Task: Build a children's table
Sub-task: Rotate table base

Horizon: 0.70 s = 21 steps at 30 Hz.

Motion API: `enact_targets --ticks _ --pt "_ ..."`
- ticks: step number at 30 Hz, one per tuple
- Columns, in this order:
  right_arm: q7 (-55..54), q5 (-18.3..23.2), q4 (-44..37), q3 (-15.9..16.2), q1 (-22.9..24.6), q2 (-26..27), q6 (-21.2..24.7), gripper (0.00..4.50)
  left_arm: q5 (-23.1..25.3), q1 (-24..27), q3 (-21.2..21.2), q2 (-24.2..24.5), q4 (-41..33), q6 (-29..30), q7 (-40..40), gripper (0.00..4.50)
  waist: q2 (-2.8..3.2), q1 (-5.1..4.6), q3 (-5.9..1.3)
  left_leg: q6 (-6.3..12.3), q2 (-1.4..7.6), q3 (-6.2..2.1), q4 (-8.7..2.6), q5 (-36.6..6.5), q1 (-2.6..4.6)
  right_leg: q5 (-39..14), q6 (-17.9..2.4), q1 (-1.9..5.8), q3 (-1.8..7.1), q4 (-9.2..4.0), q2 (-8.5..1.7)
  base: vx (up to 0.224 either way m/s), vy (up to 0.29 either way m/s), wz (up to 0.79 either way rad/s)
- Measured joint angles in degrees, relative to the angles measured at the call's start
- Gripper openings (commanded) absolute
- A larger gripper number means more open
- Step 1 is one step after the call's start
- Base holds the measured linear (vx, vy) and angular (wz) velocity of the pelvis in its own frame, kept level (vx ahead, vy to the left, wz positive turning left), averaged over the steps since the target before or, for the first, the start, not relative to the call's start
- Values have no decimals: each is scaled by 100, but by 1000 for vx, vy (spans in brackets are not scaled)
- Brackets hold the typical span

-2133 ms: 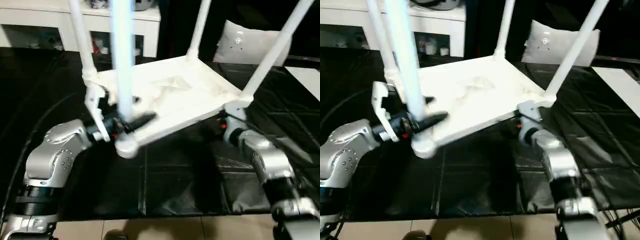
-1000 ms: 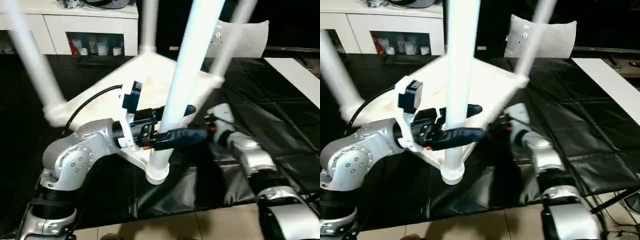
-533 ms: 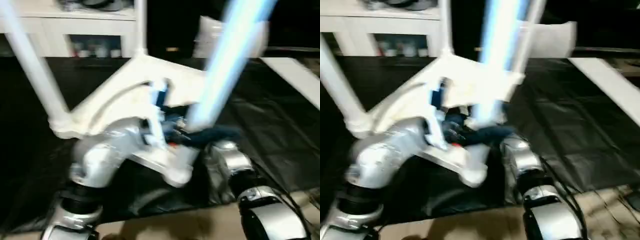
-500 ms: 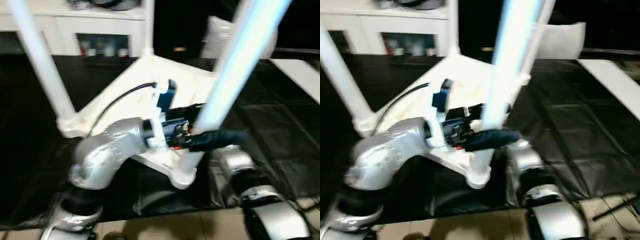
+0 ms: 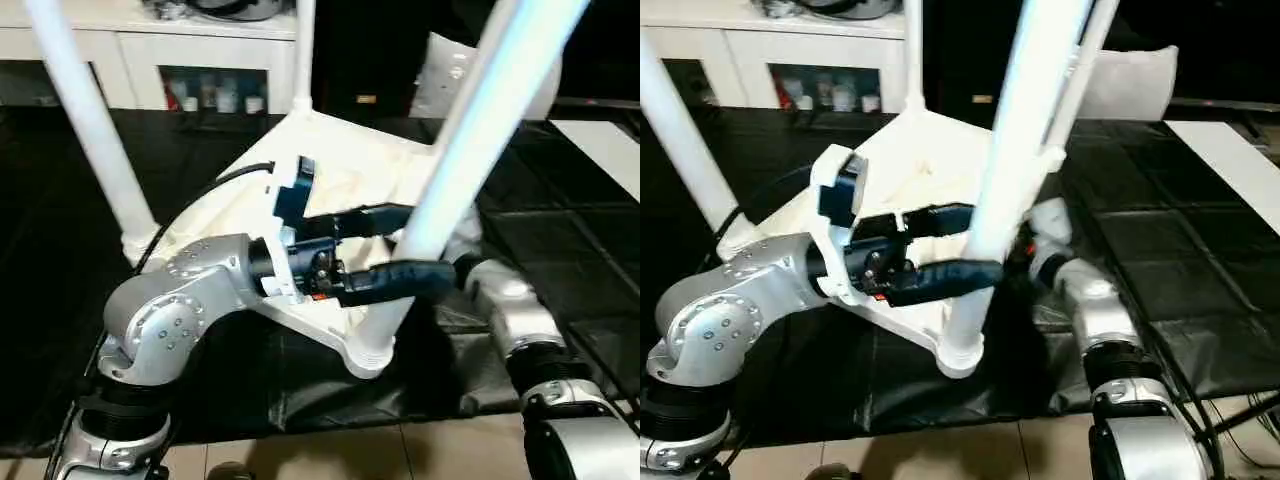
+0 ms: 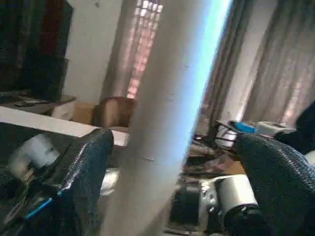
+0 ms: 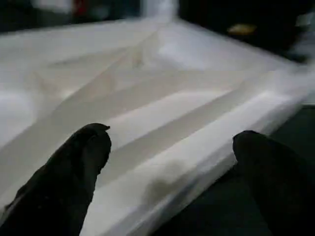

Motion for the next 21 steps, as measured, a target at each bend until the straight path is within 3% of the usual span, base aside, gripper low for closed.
enact_targets --ticks 6,12,15,21 --pt "-576 -320 748 57 -367 -314 16 450 511 -128 -210 -294 445 -331 312 448 -9 -9 -5 0 -2 0 1 0 -4 -1 2 1 0 -3 0 0 0 0" --pt "-916 -538 1333 204 -373 -310 210 450 528 -253 -408 -387 496 -375 226 448 -5 -33 -3 1 -3 0 2 0 -24 -1 2 -23 0 1 3 0 0 0" --pt "-893 -596 1587 209 -488 -299 200 450 240 -240 -442 -355 322 -163 60 448 -4 -79 -3 1 -2 2 2 0 -25 -1 2 -27 1 3 3 0 0 0" --pt "-518 -599 1790 320 -520 -26 -7 450 -196 -223 -381 -360 -10 132 7 448 -5 -75 -3 1 4 4 4 0 -40 -1 1 -43 1 5 3 0 0 0"
